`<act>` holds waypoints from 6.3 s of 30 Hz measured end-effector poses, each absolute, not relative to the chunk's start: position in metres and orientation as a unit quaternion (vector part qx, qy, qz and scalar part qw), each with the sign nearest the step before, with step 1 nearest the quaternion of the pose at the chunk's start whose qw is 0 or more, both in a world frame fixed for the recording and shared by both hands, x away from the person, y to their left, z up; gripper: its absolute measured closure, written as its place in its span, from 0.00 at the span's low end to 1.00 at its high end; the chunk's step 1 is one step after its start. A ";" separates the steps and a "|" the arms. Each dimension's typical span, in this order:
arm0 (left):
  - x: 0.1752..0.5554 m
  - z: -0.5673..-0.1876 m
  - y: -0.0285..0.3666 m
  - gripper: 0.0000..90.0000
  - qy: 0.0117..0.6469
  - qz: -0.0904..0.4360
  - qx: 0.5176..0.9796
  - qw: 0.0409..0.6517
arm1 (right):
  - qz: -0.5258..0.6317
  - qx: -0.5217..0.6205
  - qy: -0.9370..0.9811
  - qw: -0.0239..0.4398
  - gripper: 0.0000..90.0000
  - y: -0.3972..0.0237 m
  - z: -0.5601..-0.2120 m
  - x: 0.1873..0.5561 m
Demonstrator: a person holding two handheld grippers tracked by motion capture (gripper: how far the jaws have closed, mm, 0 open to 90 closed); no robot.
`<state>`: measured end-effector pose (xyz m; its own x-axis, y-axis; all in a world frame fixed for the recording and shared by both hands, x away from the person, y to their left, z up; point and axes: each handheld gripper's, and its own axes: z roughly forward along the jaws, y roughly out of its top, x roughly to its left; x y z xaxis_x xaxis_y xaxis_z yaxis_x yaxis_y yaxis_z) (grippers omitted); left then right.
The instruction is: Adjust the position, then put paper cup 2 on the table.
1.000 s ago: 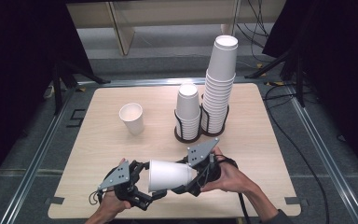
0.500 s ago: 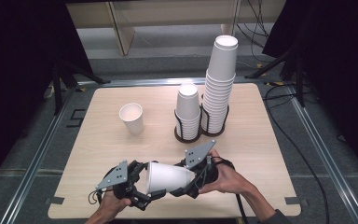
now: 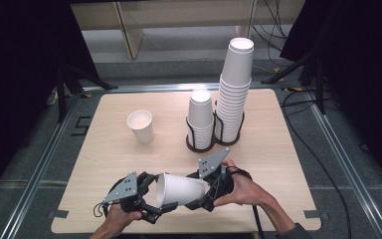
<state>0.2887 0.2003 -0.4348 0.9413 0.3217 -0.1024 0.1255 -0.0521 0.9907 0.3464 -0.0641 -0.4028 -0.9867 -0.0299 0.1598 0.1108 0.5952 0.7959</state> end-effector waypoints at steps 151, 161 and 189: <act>0.322 -0.435 0.248 0.17 0.330 0.272 0.693 0.580 | -0.501 -0.184 -0.844 -0.054 0.21 -0.089 -0.437 0.342; 0.330 -0.440 0.257 0.17 0.348 0.280 0.690 0.570 | -0.499 -0.242 -0.828 -0.078 0.20 -0.109 -0.438 0.341; 0.361 -0.453 0.288 0.17 0.401 0.326 0.668 0.536 | -0.479 -0.251 -0.836 -0.090 0.19 -0.118 -0.444 0.337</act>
<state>0.3606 0.2883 -0.4532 0.4667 0.8844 0.0058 0.1867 -0.1049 0.9768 0.3368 -0.1177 -0.4440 -0.8578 0.5062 0.0894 0.3329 0.4144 0.8470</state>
